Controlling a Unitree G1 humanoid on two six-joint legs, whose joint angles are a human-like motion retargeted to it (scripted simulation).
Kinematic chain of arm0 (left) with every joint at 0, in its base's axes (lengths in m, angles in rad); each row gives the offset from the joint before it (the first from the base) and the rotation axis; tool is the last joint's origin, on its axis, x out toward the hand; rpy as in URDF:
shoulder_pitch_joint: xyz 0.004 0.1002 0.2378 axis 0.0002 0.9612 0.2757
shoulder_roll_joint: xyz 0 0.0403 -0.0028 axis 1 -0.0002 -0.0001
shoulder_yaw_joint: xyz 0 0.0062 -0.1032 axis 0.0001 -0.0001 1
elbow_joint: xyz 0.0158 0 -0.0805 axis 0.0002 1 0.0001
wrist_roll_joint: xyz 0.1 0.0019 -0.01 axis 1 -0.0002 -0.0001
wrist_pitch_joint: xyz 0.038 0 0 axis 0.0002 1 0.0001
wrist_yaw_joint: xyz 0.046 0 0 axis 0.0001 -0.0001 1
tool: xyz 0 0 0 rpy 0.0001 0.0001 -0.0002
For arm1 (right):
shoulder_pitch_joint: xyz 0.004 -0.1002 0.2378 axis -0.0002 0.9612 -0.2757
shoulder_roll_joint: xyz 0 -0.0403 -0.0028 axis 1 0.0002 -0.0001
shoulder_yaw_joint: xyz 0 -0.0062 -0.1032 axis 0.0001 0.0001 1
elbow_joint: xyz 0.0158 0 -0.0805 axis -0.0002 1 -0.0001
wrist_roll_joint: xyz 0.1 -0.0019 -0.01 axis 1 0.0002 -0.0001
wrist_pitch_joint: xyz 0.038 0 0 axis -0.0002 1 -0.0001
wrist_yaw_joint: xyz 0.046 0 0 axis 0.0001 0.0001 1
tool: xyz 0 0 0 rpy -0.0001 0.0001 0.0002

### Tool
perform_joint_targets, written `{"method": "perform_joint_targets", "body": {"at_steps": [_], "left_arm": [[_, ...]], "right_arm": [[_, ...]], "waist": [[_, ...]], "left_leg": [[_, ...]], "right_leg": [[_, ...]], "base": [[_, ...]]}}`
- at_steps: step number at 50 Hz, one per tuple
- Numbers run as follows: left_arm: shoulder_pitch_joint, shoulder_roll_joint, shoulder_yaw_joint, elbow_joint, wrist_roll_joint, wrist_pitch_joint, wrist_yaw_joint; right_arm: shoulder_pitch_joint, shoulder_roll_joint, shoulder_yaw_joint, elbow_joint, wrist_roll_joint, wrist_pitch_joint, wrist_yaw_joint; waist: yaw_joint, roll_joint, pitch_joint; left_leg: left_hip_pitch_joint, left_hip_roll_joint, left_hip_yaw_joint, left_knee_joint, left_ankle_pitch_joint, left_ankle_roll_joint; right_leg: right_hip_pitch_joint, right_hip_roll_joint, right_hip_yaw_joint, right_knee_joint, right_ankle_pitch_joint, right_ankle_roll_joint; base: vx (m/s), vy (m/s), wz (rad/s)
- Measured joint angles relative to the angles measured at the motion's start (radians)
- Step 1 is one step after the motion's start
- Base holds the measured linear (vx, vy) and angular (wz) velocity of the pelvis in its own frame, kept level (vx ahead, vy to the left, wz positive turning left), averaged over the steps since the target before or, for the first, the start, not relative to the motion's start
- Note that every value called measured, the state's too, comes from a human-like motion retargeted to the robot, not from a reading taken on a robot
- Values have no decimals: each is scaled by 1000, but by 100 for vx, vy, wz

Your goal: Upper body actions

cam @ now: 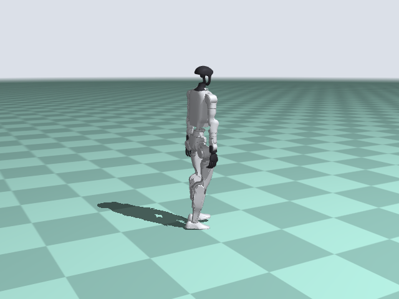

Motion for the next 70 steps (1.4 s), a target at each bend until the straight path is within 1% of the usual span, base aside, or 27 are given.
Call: {"method": "perform_joint_targets", "body": {"at_steps": [4,7,11,15,18,20,23,25,27,30,40,43,45,48,49,50,52,54,55,60,62,65,66,67,68,69,70], "left_arm": [[28,-13,12,12,-1,-2,8],[42,-17,17,36,11,1,16],[50,-12,6,68,27,9,21],[62,-7,-1,69,39,11,21],[74,-7,5,58,42,9,19],[76,-7,12,52,41,8,15],[84,-6,18,50,36,6,14],[91,-5,27,55,37,7,12],[92,-4,35,64,35,11,12],[99,3,44,65,27,10,19],[130,24,76,99,19,20,21],[126,31,74,103,21,25,18],[117,33,71,104,23,27,16],[96,30,72,98,18,26,7],[91,30,72,93,14,24,2],[86,29,73,89,10,22,-5],[77,28,72,83,-1,18,-11],[71,27,68,81,-10,14,-5],[69,27,65,81,-13,12,-2],[55,29,40,80,-5,15,-9],[53,29,34,77,0,15,-11],[59,25,29,74,1,13,-12],[62,28,32,76,0,12,-13],[65,30,36,77,-1,11,-12],[68,31,41,79,0,9,-9],[70,28,43,82,-4,7,-1],[71,25,43,86,-9,6,9]], "right_arm": [[-9,-30,5,43,-17,21,-10],[-17,-52,3,78,-17,34,-29],[-6,-67,-10,94,-4,38,-38],[18,-72,-19,102,-10,39,-45],[34,-73,-16,109,-20,43,-50],[38,-73,-17,109,-26,50,-52],[41,-69,-19,109,-25,53,-50],[36,-69,-19,109,-24,53,-45],[27,-59,-24,97,-21,51,-43],[15,-45,-20,66,1,23,-30],[-15,-19,12,-17,-17,-9,9],[-7,-12,18,-20,-16,-13,15],[3,-7,20,-20,-11,-15,12],[11,-1,22,-11,-4,-15,4],[12,0,24,-6,-2,-15,3],[12,1,27,-1,-2,-15,4],[14,8,32,10,-2,-13,0],[19,17,35,19,0,-14,-7],[24,20,37,23,3,-14,-9],[44,30,46,39,-2,-14,-15],[50,30,48,46,-11,-12,-19],[62,29,51,55,-25,-8,-26],[65,30,53,58,-30,-6,-26],[66,30,55,61,-34,-4,-25],[66,31,55,63,-37,-2,-22],[65,32,51,63,-39,1,-18],[64,33,43,61,-41,5,-14]], "waist": [[12,0,5],[10,1,0],[-12,8,-8],[-34,14,-29],[-47,17,-46],[-47,19,-58],[-21,30,-62],[0,27,-67],[29,21,-70],[75,8,-58],[114,-13,-81],[103,0,-79],[103,26,-73],[103,82,-67],[101,89,-63],[99,93,-59],[86,79,-50],[63,68,-46],[54,67,-45],[22,43,-33],[18,14,-25],[19,-28,-10],[19,-37,-7],[28,-44,-8],[54,-45,-17],[55,-43,-21],[43,-39,-21]], "left_leg": [[-11,-5,14,-24,-6,0],[-15,39,160,-34,-79,-19],[11,131,454,-30,-147,-116],[61,208,746,-8,-132,-222],[107,225,929,-1,-95,-266],[121,220,976,-3,-73,-279],[125,181,900,-52,-68,-292],[118,137,830,-105,-57,-265],[109,127,839,-121,-49,-256],[105,93,773,-141,-51,-236],[72,41,642,-136,-89,-181],[74,51,601,-132,-93,-171],[78,80,563,-128,-94,-168],[78,148,502,-117,-94,-167],[77,158,486,-115,-93,-165],[77,162,472,-115,-92,-162],[76,147,443,-119,-87,-153],[71,134,402,-121,-80,-145],[69,132,382,-121,-77,-142],[71,103,302,-123,-67,-136],[83,67,280,-131,-65,-131],[115,7,254,-145,-67,-123],[129,-4,247,-153,-66,-123],[137,-11,248,-159,-67,-122],[135,-6,266,-161,-71,-124],[134,-5,257,-159,-73,-125],[135,-5,234,-155,-73,-126]], "right_leg": [[12,4,-90,-41,6,-14],[10,6,-152,-59,0,-20],[15,11,-270,-74,-21,-15],[27,24,-398,-95,-43,-3],[35,32,-480,-101,-62,16],[36,38,-523,-108,-70,28],[52,61,-563,-112,-81,44],[60,60,-586,-114,-82,55],[62,56,-602,-113,-80,65],[76,48,-626,-111,-78,78],[113,11,-764,-48,-66,149],[132,6,-811,10,-9,133],[136,0,-802,81,62,90],[81,-54,-675,308,127,5],[50,-79,-618,393,129,4],[17,-106,-560,476,127,15],[-74,-118,-381,582,113,88],[-153,-75,-201,623,94,155],[-173,-50,-144,616,86,172],[-184,-31,-93,426,30,149],[-184,-27,-60,318,15,162],[-170,-37,-49,154,39,172],[-164,-14,30,137,43,160],[-154,-14,31,127,42,156],[-134,-59,-125,129,33,169],[-130,-64,-137,124,36,175],[-134,-49,-78,113,45,178]], "base": [[-14,3,111],[-7,4,138],[2,1,186],[18,1,207],[27,-2,201],[30,-5,171],[39,-5,124],[36,-4,88],[30,-6,70],[33,-9,56],[35,-8,68],[34,-13,93],[28,-14,85],[25,-15,75],[28,-17,70],[22,-18,69],[17,-19,84],[13,-21,105],[11,-21,101],[7,-19,90],[4,-15,78],[6,-9,66],[8,-4,38],[6,-5,-14],[2,-5,-12],[-1,-4,28],[-4,-2,45]]}}
